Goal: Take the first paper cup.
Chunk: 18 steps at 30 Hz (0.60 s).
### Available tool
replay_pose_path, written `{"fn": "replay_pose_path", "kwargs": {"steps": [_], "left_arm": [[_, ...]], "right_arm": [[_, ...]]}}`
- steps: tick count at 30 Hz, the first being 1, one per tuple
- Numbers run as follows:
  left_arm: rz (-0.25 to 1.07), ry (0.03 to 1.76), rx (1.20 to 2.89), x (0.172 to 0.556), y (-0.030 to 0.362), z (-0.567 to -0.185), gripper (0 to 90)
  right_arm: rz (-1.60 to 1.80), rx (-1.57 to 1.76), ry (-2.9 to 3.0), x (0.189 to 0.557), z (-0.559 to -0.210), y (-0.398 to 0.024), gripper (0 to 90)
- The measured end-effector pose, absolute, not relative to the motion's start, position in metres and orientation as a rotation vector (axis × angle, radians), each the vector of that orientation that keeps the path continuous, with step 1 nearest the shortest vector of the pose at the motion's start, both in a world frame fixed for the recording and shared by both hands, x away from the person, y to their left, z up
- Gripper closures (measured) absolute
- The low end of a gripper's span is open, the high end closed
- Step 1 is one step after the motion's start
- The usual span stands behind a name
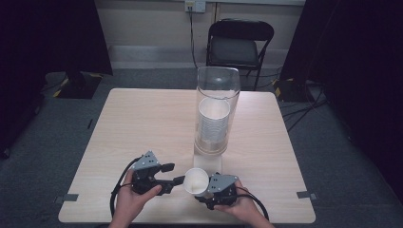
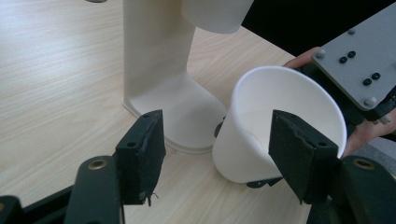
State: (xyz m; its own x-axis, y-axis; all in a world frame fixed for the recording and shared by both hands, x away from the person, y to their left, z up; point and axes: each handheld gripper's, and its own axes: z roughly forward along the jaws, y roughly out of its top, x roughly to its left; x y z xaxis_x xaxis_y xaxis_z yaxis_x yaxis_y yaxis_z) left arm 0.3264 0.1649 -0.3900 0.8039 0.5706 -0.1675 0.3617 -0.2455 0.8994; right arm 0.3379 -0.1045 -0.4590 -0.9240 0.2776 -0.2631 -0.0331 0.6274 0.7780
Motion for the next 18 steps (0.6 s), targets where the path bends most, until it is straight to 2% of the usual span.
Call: {"fn": "replay_pose_path", "kwargs": {"steps": [5, 12, 14, 18], "left_arm": [[0.231, 0.711, 1.862, 0.326, 0.162, -0.391, 37.1], [0.197, 0.797, 1.892, 0.327, 0.161, -0.395, 44.9], [0.194, 0.831, 1.900, 0.326, 0.162, -0.395, 57.0], [0.181, 0.859, 1.908, 0.325, 0.161, -0.394, 74.8]], "right_arm": [[1.164, 0.156, 2.493, 0.335, -0.459, -0.099, 36.6], [1.194, 0.140, 2.480, 0.335, -0.458, -0.092, 36.6], [1.193, 0.130, 2.479, 0.334, -0.457, -0.091, 36.6], [1.203, 0.134, 2.469, 0.334, -0.456, -0.089, 36.5]]}}
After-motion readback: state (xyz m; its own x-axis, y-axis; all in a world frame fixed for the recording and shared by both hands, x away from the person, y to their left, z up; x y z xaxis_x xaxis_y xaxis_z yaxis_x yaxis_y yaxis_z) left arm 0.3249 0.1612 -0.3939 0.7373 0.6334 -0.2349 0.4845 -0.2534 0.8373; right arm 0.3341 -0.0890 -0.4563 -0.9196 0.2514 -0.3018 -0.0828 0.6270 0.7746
